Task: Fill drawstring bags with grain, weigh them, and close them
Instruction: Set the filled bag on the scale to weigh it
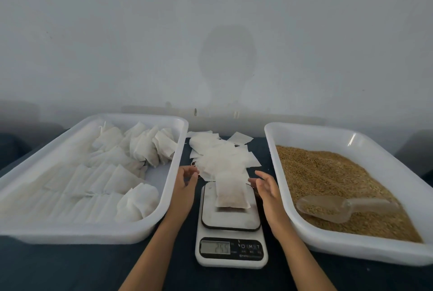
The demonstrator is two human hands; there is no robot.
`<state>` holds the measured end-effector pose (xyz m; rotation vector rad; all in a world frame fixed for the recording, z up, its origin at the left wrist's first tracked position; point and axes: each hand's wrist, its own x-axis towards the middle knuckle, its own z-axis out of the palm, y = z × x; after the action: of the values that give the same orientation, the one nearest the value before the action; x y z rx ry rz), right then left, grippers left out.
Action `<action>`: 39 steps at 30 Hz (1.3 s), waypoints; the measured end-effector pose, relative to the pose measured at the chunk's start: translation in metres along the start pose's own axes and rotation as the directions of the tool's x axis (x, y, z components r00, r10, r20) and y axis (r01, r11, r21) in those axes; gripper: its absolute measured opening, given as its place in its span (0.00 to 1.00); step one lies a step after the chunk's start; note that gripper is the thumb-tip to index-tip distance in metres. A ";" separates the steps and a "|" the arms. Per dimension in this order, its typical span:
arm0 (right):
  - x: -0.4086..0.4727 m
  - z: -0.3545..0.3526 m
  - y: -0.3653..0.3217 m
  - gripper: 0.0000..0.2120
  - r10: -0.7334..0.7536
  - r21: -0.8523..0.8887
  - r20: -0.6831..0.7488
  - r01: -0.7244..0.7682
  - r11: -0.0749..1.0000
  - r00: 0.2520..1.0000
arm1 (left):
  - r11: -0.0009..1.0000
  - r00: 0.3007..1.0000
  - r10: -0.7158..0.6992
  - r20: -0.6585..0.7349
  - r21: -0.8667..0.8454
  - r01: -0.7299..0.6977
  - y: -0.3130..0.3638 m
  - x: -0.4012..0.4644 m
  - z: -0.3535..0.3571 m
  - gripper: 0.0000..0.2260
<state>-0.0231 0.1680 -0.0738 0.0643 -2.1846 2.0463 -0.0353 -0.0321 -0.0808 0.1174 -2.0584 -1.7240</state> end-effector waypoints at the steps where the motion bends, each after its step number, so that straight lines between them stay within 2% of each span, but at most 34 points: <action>1: 0.000 0.000 0.000 0.16 -0.002 0.011 -0.002 0.002 1.000 1.000 | 1.000 1.000 0.002 -0.001 0.002 -0.002 0.000 0.000 0.000 0.05; 8: -0.003 0.000 -0.002 0.15 -0.020 0.022 0.025 0.020 1.000 0.999 | 1.000 1.000 0.005 0.013 0.014 -0.005 0.000 -0.001 0.001 0.05; 13: -0.001 0.005 -0.004 0.12 -0.044 0.006 0.029 0.044 0.999 0.999 | 0.999 0.996 0.038 0.079 0.025 -0.040 0.005 -0.002 0.003 0.06; 17: 0.007 0.011 -0.005 0.10 -0.037 -0.096 0.056 0.042 0.995 0.998 | 0.981 0.968 0.091 0.232 0.144 -0.127 0.012 -0.003 0.012 0.07; 20: 0.014 0.019 -0.011 0.10 -0.073 -0.204 0.082 0.088 0.975 0.994 | 0.911 0.930 0.054 0.362 0.363 -0.194 0.013 -0.006 0.022 0.21; 22: 0.016 0.025 -0.020 0.13 -0.109 -0.222 0.059 0.120 0.968 0.992 | 0.856 0.920 0.068 0.386 0.451 -0.253 0.017 -0.008 0.026 0.28; 26: 0.011 0.041 -0.047 0.17 -0.232 -0.206 0.028 0.233 0.951 0.972 | 0.927 0.949 0.123 0.289 0.307 -0.214 0.038 -0.016 0.026 0.25; 29: 0.006 0.053 -0.074 0.17 -0.340 -0.161 0.071 0.347 0.924 0.938 | 0.923 0.978 0.160 0.136 0.332 -0.197 0.062 -0.022 0.018 0.20; 32: 0.009 0.071 -0.104 0.16 -0.421 -0.124 0.110 0.432 0.893 0.900 | 0.868 0.954 0.298 0.030 0.407 -0.283 0.092 -0.010 -0.009 0.12; 36: 0.018 0.111 -0.135 0.15 -0.460 -0.107 0.218 0.490 0.865 0.861 | 0.773 0.947 0.318 0.053 0.563 -0.292 0.123 0.029 -0.066 0.05; 37: 0.019 0.123 -0.138 0.15 -0.465 -0.101 0.228 0.495 0.863 0.856 | 0.748 0.952 0.302 0.056 0.605 -0.273 0.125 0.039 -0.079 0.06; 39: 0.019 0.148 -0.138 0.14 -0.436 -0.129 0.245 0.475 0.870 0.866 | 0.696 0.974 0.212 0.078 0.688 -0.207 0.120 0.056 -0.104 0.13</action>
<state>-0.0354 0.0128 0.0567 0.7360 -2.1892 1.6241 -0.0182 -0.1209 0.0615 0.1097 -2.4976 -0.7329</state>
